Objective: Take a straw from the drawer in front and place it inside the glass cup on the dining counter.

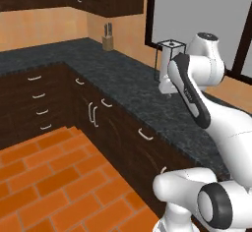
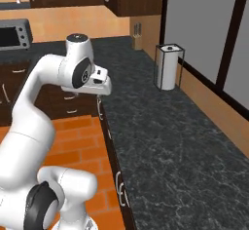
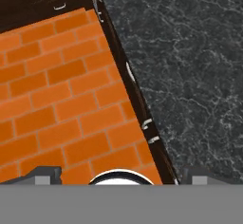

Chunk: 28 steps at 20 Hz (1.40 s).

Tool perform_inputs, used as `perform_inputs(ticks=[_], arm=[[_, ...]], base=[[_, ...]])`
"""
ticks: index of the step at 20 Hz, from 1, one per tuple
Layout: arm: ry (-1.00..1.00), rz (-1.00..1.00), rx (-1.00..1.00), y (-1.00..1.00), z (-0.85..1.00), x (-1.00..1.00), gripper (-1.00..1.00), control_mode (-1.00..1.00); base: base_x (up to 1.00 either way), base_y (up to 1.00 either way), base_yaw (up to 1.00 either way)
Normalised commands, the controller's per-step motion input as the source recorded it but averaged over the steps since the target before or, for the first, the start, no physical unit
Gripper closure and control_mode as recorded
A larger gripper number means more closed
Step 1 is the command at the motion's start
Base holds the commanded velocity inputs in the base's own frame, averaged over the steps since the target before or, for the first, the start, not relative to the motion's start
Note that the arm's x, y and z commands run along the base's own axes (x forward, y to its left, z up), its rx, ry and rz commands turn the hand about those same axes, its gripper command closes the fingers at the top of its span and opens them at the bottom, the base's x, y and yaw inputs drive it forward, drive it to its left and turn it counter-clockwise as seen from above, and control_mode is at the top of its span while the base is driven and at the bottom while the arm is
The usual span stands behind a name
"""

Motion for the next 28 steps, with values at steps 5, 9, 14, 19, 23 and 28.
perform_inputs(ticks=[5, 9, 14, 19, 23, 28], arm=[[-0.07, 0.04, -0.14, 0.45, -0.08, 0.02, -1.0, -1.0], [-0.07, 0.0, -0.29, 0.86, -0.28, 0.28, -1.0, -1.0], [0.0, 0.0, -0.31, 0.67, -0.51, 0.46, -1.0, -1.0], [0.0, -0.01, -0.34, 0.59, -0.66, 0.37, -1.0, -1.0], [0.0, -0.04, -0.34, 0.34, -0.66, 0.3, -1.0, -1.0], [0.0, -0.03, -0.31, 0.08, -0.74, 0.43, -1.0, -1.0]], base=[[0.0, 0.0, 0.0], [0.0, 0.0, 0.0], [0.0, 0.0, 0.0], [0.0, 0.0, 0.0], [0.0, 0.0, 0.0], [0.0, 0.0, 0.0]])
